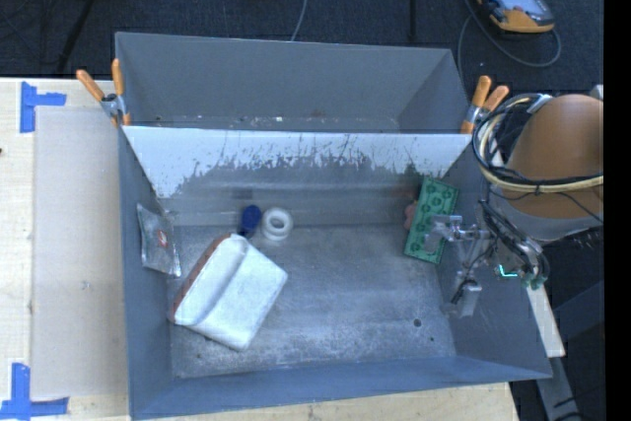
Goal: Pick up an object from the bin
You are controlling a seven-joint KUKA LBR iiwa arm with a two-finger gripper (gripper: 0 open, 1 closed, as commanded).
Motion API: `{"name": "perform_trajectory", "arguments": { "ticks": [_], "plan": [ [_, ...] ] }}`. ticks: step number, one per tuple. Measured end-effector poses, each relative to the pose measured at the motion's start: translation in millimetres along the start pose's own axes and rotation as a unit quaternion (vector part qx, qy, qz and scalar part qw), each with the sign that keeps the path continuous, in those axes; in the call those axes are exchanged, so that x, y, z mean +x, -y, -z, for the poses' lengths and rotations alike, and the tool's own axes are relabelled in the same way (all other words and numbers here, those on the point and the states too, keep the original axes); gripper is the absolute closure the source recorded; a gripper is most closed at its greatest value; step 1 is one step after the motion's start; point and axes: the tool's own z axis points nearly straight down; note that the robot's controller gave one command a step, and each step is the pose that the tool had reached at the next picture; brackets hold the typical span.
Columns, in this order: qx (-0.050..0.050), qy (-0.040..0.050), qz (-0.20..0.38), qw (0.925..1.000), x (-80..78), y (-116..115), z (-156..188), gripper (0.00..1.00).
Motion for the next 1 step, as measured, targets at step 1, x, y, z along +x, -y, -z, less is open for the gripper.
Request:
{"name": "perform_trajectory", "arguments": {
  "ticks": [1],
  "plan": [
    [0.001, 0.0037, 0.090, 0.9959, -53.4, 16.6, -58.4, 0.00]
  ]
}}
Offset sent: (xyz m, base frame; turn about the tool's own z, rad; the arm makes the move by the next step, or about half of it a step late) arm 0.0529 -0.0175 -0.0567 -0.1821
